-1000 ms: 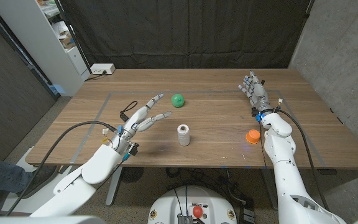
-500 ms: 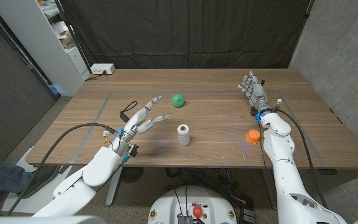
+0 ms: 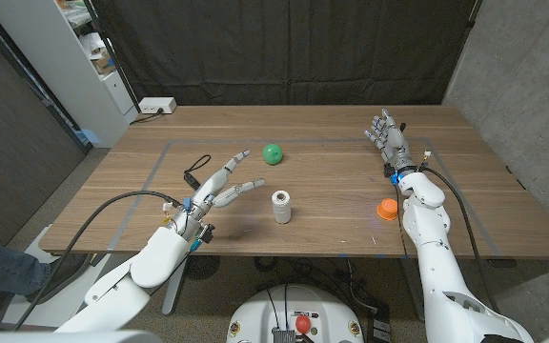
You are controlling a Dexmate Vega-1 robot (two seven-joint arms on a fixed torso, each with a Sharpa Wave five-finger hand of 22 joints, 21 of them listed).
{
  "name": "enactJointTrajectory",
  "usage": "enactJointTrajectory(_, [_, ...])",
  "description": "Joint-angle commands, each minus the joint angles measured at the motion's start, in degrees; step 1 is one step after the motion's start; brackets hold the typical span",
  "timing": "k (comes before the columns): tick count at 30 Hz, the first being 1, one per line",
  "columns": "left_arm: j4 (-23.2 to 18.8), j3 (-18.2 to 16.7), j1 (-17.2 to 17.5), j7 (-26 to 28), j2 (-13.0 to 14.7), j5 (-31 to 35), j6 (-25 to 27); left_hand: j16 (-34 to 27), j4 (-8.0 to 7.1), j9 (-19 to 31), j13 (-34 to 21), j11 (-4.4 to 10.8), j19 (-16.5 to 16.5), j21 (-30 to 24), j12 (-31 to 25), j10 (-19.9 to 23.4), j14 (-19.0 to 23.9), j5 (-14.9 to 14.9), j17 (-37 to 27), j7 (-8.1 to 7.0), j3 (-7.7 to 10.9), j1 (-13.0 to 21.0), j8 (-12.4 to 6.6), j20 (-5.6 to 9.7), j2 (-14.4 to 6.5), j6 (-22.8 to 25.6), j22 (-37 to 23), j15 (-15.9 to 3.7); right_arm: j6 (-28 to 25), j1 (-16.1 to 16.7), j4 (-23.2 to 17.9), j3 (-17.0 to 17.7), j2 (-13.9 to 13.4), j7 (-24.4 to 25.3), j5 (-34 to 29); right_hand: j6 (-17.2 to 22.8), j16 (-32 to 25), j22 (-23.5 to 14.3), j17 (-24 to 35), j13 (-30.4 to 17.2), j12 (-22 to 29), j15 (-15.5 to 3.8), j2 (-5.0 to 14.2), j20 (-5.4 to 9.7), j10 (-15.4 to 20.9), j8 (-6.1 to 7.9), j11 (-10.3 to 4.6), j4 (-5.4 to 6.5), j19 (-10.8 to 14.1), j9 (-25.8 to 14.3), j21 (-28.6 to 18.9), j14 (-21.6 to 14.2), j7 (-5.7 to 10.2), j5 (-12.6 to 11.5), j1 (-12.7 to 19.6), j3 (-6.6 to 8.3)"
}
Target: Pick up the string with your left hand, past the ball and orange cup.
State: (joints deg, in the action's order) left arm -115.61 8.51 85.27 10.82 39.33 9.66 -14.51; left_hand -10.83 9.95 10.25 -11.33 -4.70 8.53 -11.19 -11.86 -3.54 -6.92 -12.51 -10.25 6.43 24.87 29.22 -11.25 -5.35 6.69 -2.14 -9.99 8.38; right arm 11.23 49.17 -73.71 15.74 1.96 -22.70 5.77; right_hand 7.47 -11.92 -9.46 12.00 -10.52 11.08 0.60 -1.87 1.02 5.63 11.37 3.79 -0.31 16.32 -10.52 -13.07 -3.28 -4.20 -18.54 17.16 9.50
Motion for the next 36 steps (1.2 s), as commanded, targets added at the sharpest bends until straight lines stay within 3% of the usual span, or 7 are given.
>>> enactJointTrajectory(1, [0.60,1.18,-0.84,-0.72,-0.07,0.11,1.25,0.14,0.01,0.13,-0.14,-0.06,0.26,0.00,-0.26,-0.39,-0.35,-0.30,-0.18,0.41,-0.32,0.80,-0.21,-0.11,-0.16,-0.28,-0.33,0.43,0.41,-0.87,1.30,0.13,-0.25,-0.14,0.11,0.47,0.11,-0.28,0.09,-0.33,0.04,0.38,0.08,0.18,0.34,-0.10,0.11,0.11,0.60,-0.32,0.24,-0.20,0.13,-0.25,0.78,-0.13])
enactJointTrajectory(14, [-0.18,2.53,-0.94,0.22,-0.27,2.86,3.93,0.15,-0.08,0.12,-0.15,-0.02,0.37,0.00,-0.27,-0.48,-0.46,-0.37,-0.18,0.46,-0.41,1.46,-0.23,-0.16,0.07,-0.20,-0.35,0.46,0.30,-0.97,1.32,0.11,-0.36,-0.26,0.13,0.50,0.10,-0.29,0.08,-0.33,0.06,0.35,0.12,0.17,0.40,-0.09,0.15,0.08,0.69,-0.32,0.46,-0.18,0.12,-0.31,0.76,-0.22])
enactJointTrajectory(36, [-0.30,4.10,-0.68,0.57,-0.26,2.85,3.00,0.16,-0.22,0.11,-0.15,-0.04,0.48,-0.01,-0.33,-0.49,-0.63,-0.44,-0.18,0.41,-0.52,2.33,-0.23,-0.38,0.28,-0.09,-0.37,0.52,0.30,-0.26,0.73,0.55,-0.47,-0.77,0.74,0.52,0.09,-0.30,0.07,-0.33,0.08,0.36,0.18,0.12,0.47,-0.09,0.16,0.03,0.83,-0.32,0.76,-0.19,0.14,-0.40,0.76,-0.36])
